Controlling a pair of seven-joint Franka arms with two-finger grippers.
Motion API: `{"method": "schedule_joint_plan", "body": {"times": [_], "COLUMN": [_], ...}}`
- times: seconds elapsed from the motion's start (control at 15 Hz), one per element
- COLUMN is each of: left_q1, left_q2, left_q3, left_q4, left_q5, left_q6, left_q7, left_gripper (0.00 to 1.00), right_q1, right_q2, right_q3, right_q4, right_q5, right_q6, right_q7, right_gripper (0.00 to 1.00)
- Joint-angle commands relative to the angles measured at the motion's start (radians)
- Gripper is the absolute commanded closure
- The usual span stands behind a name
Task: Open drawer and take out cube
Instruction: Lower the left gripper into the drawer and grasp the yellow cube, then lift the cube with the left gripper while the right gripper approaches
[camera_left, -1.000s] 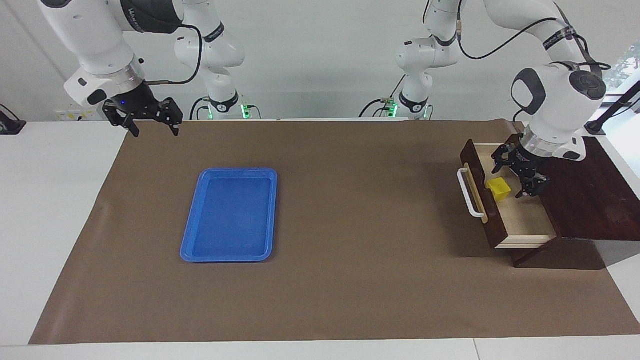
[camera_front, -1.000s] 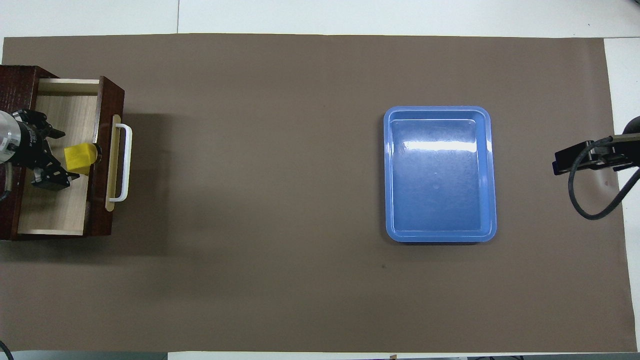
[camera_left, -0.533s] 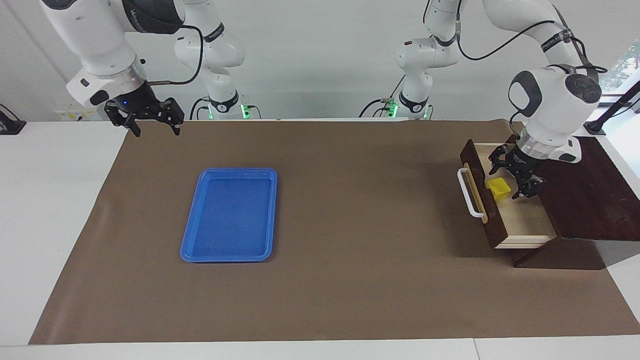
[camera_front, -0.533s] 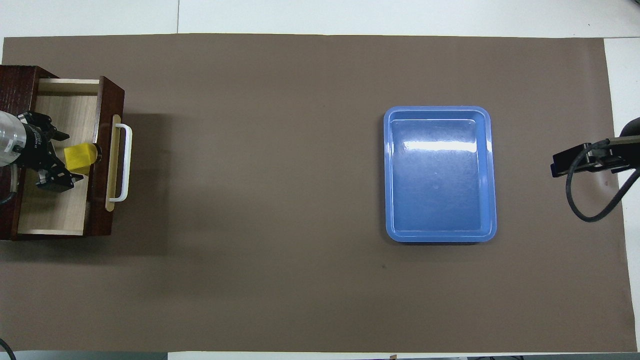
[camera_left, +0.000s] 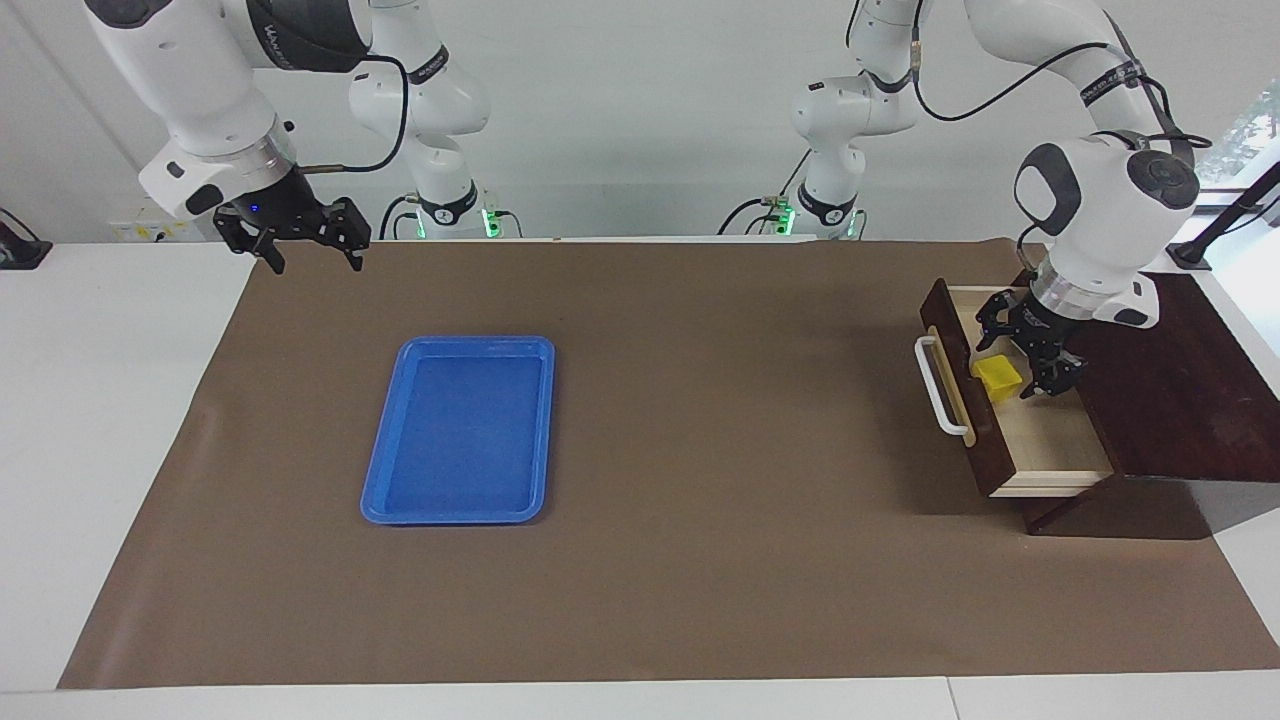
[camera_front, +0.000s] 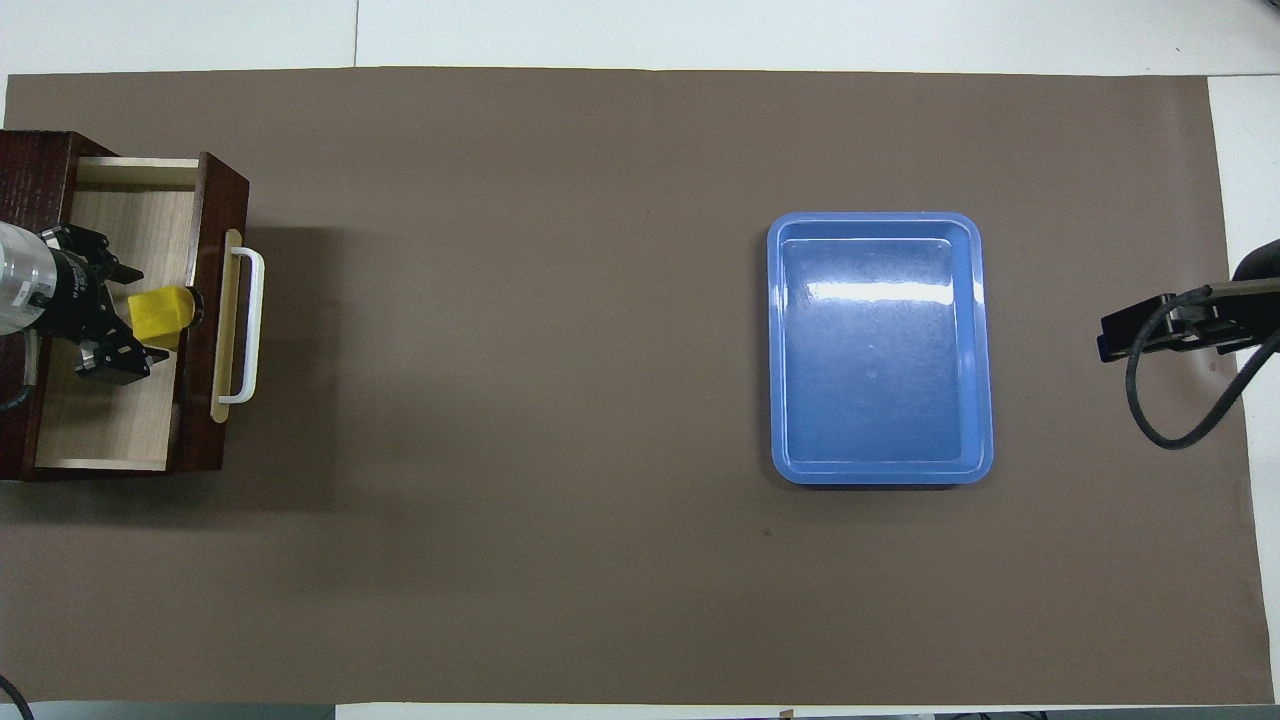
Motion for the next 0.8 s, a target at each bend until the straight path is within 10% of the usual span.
{"method": "schedule_joint_plan", "body": {"times": [0.0, 0.53, 0.73], "left_q1": [-0.008, -0.006, -0.006], "left_q2": [-0.006, -0.006, -0.006], "left_q3": [0.004, 0.004, 0.004], "left_q4": [-0.020, -0.020, -0.014], "left_q5": [-0.015, -0.015, -0.021], "left_q6": [0.016, 0.013, 0.013], "left_q7": [0.044, 0.069, 0.069], "left_gripper": [0.06, 0.36, 0.75], "right_q1": [-0.010, 0.015, 0.061], "right_q2": [-0.032, -0.101, -0.133], "right_q3": [0.005, 0.008, 0.008], "right_q4": [-0.049, -0.203, -0.269], "right_q5": [0.020, 0.095, 0.166], "right_q6": [0.040, 0.112, 0.141], "right_q7": [-0.008, 0.245, 0.447], "right_gripper": [0.00, 0.00, 0.00]}}
